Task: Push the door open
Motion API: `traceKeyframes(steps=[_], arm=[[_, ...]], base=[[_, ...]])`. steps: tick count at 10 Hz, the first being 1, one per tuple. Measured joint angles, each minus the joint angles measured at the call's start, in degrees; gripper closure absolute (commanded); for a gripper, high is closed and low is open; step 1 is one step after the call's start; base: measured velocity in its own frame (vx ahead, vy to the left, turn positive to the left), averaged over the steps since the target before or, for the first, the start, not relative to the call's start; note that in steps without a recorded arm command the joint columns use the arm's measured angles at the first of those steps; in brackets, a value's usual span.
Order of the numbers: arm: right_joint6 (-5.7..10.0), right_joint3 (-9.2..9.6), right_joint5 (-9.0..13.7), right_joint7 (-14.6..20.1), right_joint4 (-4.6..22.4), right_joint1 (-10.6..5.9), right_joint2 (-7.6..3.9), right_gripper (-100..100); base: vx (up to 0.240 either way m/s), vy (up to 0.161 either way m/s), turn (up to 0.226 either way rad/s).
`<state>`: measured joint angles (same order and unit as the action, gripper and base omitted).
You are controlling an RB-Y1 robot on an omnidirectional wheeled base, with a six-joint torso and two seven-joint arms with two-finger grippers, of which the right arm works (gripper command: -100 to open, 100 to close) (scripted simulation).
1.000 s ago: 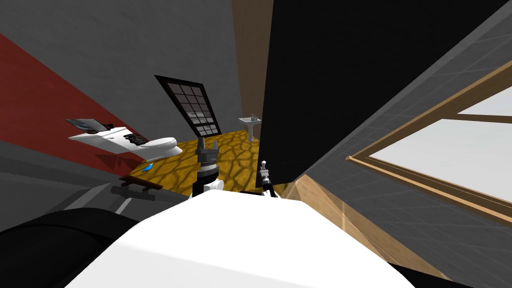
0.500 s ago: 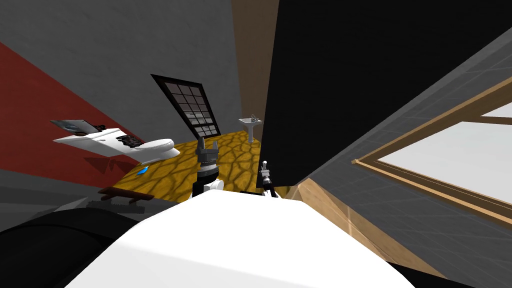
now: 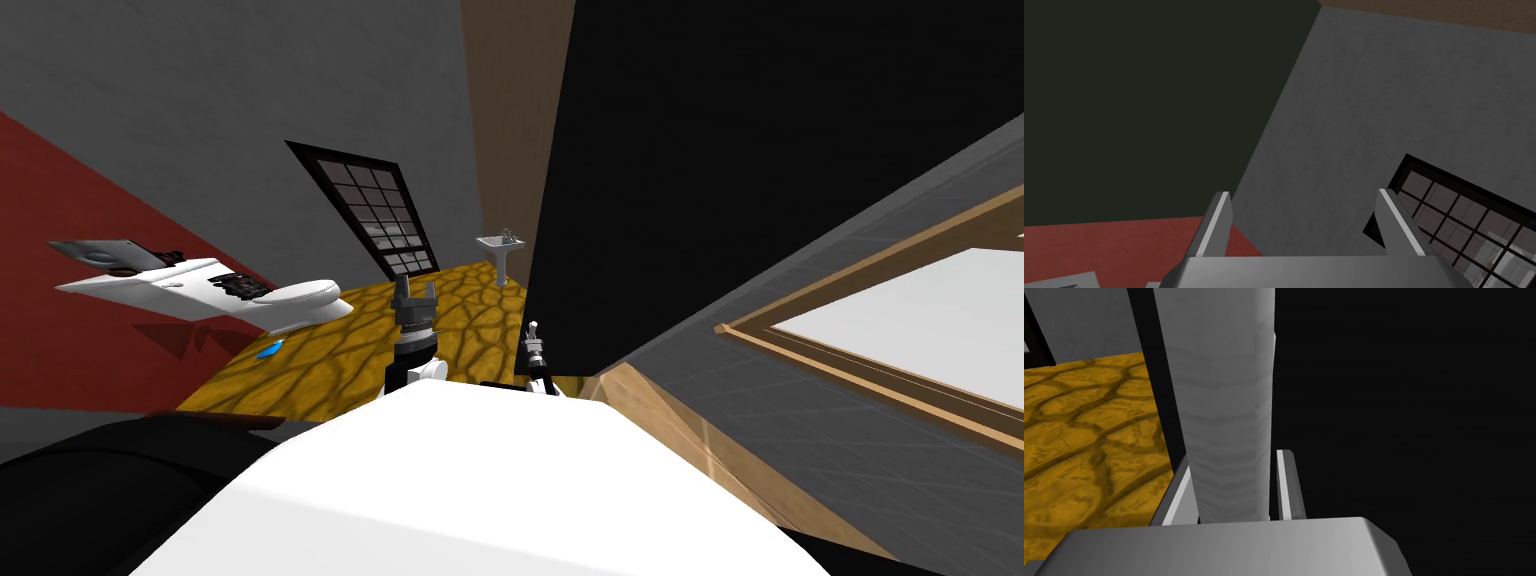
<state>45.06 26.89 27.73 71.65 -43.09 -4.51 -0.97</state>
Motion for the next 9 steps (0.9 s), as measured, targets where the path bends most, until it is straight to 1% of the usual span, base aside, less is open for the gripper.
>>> traceKeyframes(steps=[1, 2, 3, 4, 5, 6, 7, 8, 9], arm=[[-0.06, -0.64, 0.3, -0.3, 0.2, -0.10, 0.05, 100], [-0.70, -1.03, 0.5, -0.8, -2.0, 1.16, -0.59, 100], [-0.23, -1.26, 0.6, -0.4, -1.0, 0.16, -0.69, 100], [1.31, -1.41, 0.6, 0.2, 1.8, -1.48, -0.15, 100], [1.56, -1.55, 0.6, 0.3, 1.5, -0.94, -0.51, 100], [1.57, -2.14, 0.9, 0.2, 2.2, -1.21, -0.53, 100], [0.85, -2.83, 1.2, -0.6, 0.9, -0.44, -0.68, 100], [1.66, -3.54, 1.4, -0.6, 2.5, -1.23, -0.60, 100], [2.90, -4.15, 1.6, -0.4, 4.2, -1.95, -0.45, 100]], base=[[0.134, 0.088, -0.016], [0.080, 0.063, -0.041], [0.028, 0.010, -0.024], [0.067, 0.043, 0.003], [0.098, 0.073, -0.059], [0.105, 0.073, -0.105], [0.131, 0.103, -0.076], [0.131, 0.118, -0.075], [0.090, 0.054, -0.022]])
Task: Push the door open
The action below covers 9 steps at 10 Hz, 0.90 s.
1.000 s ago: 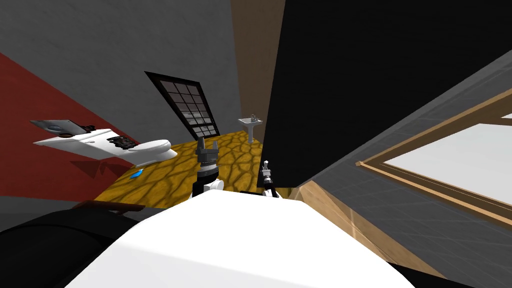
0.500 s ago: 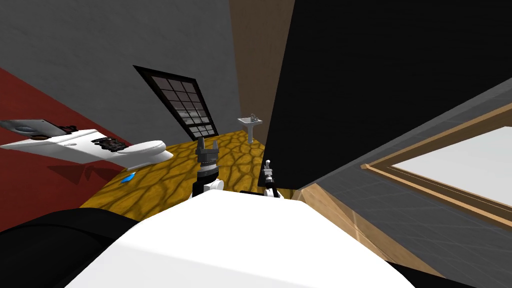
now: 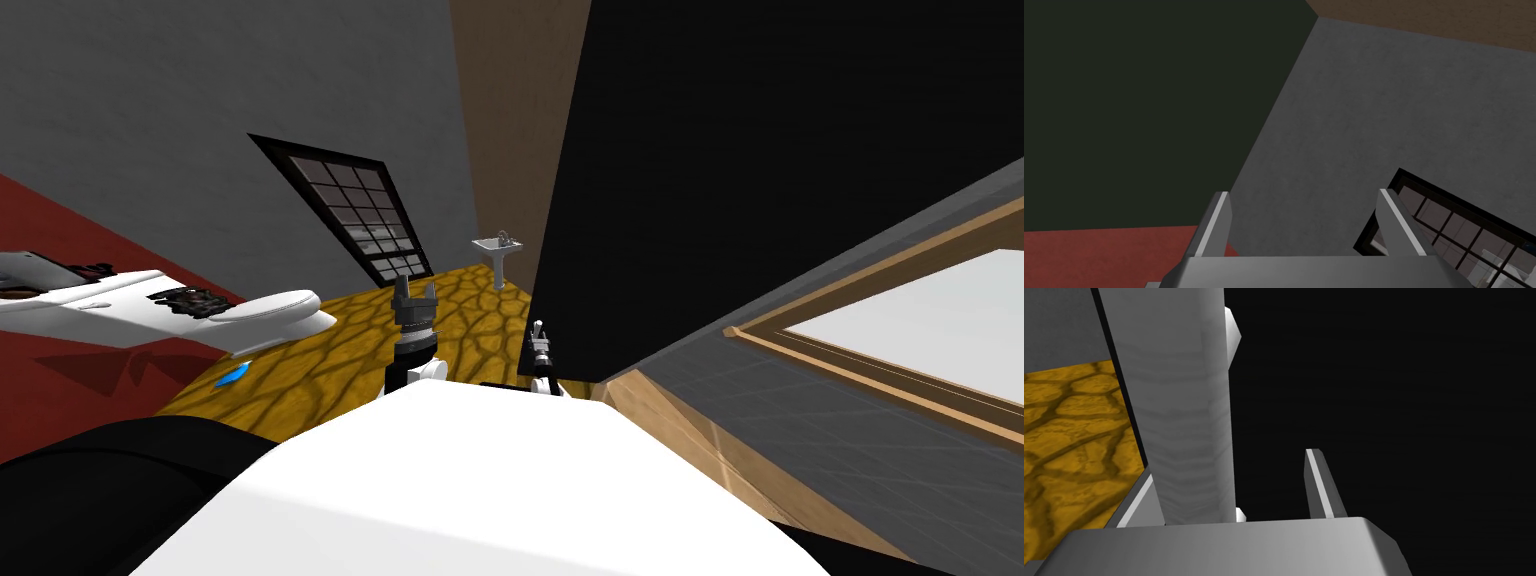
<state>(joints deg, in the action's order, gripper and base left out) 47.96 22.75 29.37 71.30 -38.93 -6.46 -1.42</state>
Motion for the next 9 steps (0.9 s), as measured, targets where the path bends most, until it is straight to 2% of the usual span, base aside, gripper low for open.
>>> traceKeyframes(steps=[1, 2, 4, 5, 7, 9], arm=[[-0.25, -0.30, 0.1, -0.3, -1.2, 0.59, -0.21, 100], [-1.61, -1.04, 0.5, -1.2, -3.2, 1.28, -0.30, 100], [-1.18, -2.37, 1.0, -1.7, -2.5, 1.17, 0.00, 100], [-1.90, -3.12, 1.4, -2.3, -4.6, 2.23, -0.24, 100], [-1.36, -3.67, 1.6, -2.3, -3.4, 1.24, 0.03, 100], [-0.91, -4.81, 2.1, -2.1, -1.7, 0.35, 0.34, 100]], base=[[0.106, 0.052, -0.012], [0.183, 0.083, -0.101], [0.143, 0.108, -0.068], [0.099, 0.074, -0.027], [0.060, 0.037, -0.012], [0.133, 0.117, -0.089]])
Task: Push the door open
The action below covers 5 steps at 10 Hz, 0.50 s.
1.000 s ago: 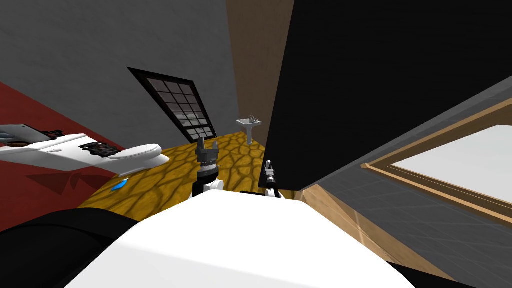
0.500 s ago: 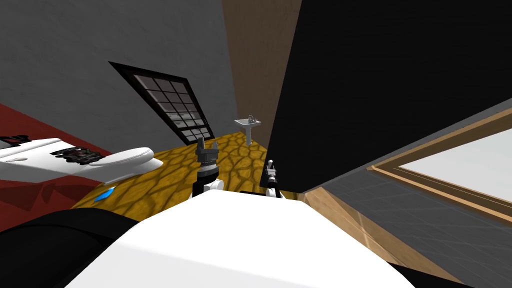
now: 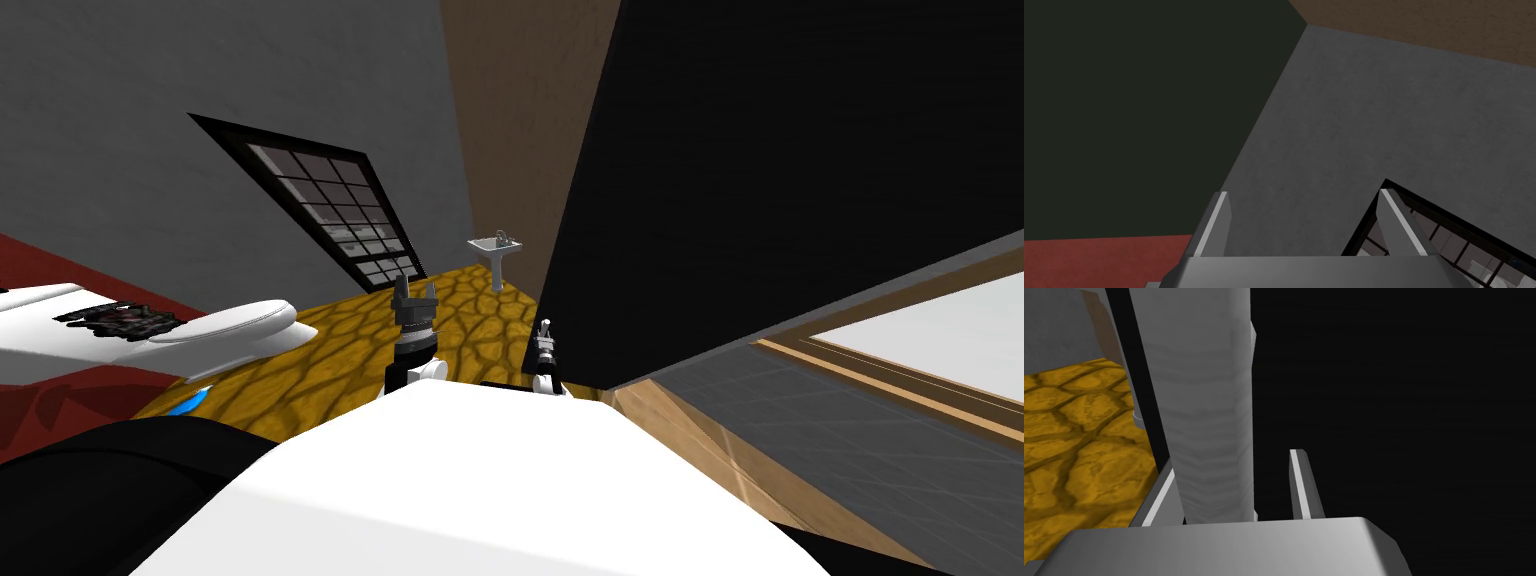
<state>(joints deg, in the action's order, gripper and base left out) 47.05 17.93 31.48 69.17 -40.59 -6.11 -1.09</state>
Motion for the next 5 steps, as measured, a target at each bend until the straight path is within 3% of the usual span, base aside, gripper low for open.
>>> traceKeyframes(steps=[3, 5], arm=[[1.33, -2.05, 0.8, -0.2, 1.7, -0.32, 0.84, 100], [1.08, -3.51, 1.4, -1.2, 0.4, 0.19, 1.28, 100]], base=[[0.194, 0.103, -0.073], [0.207, 0.081, -0.057]])
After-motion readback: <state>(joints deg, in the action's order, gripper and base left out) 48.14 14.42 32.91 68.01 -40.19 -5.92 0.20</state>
